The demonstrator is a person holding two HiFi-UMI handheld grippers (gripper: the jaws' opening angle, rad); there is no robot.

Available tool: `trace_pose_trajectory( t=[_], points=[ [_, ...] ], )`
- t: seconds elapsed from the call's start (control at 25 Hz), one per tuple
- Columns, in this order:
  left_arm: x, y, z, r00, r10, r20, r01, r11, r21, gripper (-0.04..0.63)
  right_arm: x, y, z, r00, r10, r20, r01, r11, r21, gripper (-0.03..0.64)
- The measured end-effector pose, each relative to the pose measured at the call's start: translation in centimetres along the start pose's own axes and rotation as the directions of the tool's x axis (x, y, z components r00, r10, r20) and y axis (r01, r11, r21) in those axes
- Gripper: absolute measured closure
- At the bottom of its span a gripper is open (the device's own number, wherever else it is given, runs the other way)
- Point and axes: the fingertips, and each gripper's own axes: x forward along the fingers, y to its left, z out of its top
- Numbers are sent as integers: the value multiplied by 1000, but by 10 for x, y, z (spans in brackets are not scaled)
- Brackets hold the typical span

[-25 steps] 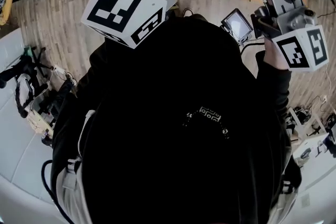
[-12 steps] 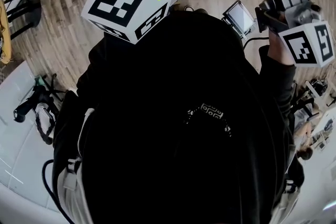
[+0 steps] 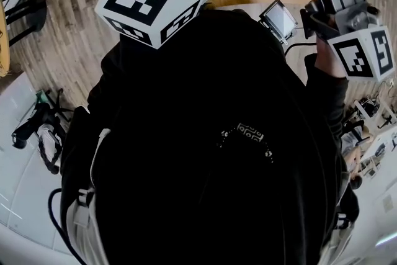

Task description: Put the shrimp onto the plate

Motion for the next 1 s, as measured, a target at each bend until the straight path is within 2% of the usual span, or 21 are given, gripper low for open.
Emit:
trace_pose_trajectory(
  t=[0.4, 0.56, 0.72, 0.88, 1.0],
  points=[
    [-31, 73, -19, 999, 45, 11, -45, 998, -38, 598, 81, 12, -21, 998, 31, -47, -30, 999, 15, 541],
    [-38, 78, -27, 999, 52, 3, -52, 996, -78, 598, 89, 8, -32, 995, 29, -94, -25, 999, 46, 541],
    [-43, 86, -33, 998, 55, 14, -53, 990, -131, 597, 94, 8, -38, 988, 27, -155, -23, 999, 32, 541],
    [-45, 87, -53, 998, 55, -14, -57, 981, -188, 598, 95, 5, -51, 974, 33, -225, -25, 999, 38, 541],
    [-42, 85, -60, 998, 48, -29, -53, 973, -224, 597, 102, 5, -47, 972, 36, -233, -27, 999, 42, 541]
  ],
)
